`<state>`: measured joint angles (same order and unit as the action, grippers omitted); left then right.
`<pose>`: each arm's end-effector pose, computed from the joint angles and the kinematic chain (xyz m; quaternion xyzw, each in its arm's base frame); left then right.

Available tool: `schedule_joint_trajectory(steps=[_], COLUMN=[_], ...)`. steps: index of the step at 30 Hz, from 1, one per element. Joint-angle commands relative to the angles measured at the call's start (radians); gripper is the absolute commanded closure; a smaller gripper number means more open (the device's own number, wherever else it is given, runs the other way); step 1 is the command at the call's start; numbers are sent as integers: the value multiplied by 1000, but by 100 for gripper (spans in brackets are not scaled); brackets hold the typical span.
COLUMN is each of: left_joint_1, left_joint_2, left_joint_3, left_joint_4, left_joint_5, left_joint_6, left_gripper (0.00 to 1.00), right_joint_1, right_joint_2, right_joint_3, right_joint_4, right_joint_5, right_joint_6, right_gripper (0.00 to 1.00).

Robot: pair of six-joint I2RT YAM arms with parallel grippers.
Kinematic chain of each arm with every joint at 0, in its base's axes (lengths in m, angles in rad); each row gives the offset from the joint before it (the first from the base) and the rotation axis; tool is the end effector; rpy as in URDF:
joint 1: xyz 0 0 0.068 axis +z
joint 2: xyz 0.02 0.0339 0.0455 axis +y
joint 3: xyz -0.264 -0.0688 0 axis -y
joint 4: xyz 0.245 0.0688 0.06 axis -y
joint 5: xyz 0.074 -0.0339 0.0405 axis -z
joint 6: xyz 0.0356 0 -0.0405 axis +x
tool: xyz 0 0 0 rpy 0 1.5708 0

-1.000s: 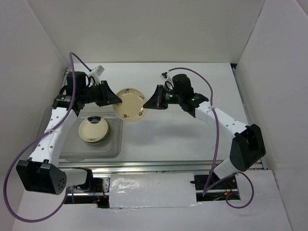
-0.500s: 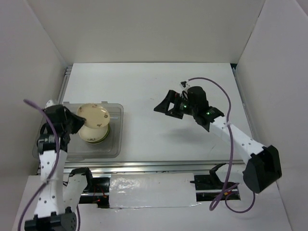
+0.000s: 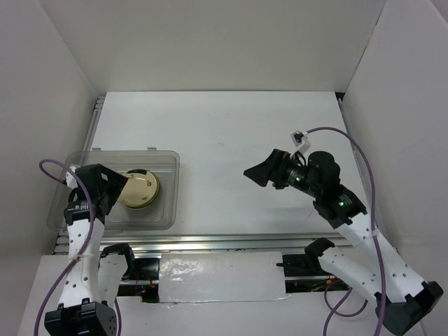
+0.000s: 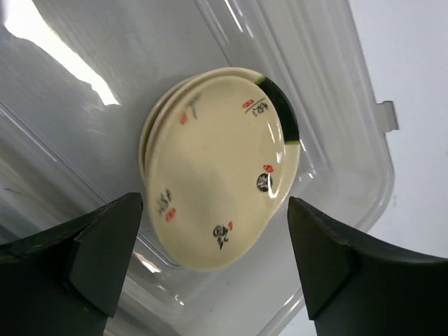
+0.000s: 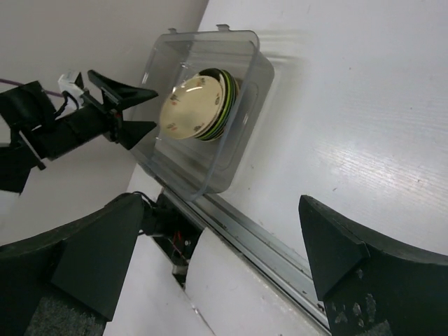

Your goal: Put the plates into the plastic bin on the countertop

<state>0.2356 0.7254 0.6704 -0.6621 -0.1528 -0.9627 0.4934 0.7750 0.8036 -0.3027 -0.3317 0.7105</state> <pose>0.1472 0.0409 0.2633 -0.5379 0.7317 -0.0819 0.4105 0.1515 0.0946 0.3361 -0.0139 0.7923 0.4457 0.4164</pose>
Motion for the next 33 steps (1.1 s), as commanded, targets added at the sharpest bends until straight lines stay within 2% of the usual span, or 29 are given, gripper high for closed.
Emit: schedule_joint_trajectory(steps=[1, 6, 9, 10, 11, 13, 15, 20, 22, 26, 28, 33], left_joint_1=[8, 8, 2, -4, -18, -41, -77, -90, -108, -120, -127, -144], left_joint_2=[0, 41, 39, 36, 39, 42, 19, -72, -107, -178, -195, -273], left_joint_3=[61, 181, 213, 209, 212, 262, 320, 587, 687, 834, 857, 911], left_joint_4=[41, -103, -136, -113, -119, -199, -273, -476, -511, -557, -562, -571], left_joint_5=[15, 25, 171, 320, 381, 418, 333, 55, 0, 10, 7, 38], left_joint_6=[36, 177, 297, 373, 402, 465, 490, 544, 532, 538, 526, 512], left_gripper=[1, 1, 1, 1, 1, 1, 1, 1, 1, 1, 1, 1], right_joint_1=[8, 30, 46, 51, 59, 80, 96, 102, 100, 94, 91, 65], right_joint_2=[-77, -157, -169, -172, -186, -198, -221, -243, -235, -246, -258, -341], right_joint_3=[58, 126, 186, 209, 221, 262, 293, 451, 537, 679, 716, 845], right_joint_4=[-67, -205, -329, -360, -387, -472, -541, -694, -783, -941, -976, -1064], right_joint_5=[22, 65, 156, 199, 294, 385, 491, 647, 703, 769, 775, 697], right_joint_6=[-31, -66, -106, -112, -129, -147, -166, -223, -242, -270, -286, -299], right_gripper=[0, 0, 0, 0, 0, 0, 0, 0, 0, 0, 0, 0])
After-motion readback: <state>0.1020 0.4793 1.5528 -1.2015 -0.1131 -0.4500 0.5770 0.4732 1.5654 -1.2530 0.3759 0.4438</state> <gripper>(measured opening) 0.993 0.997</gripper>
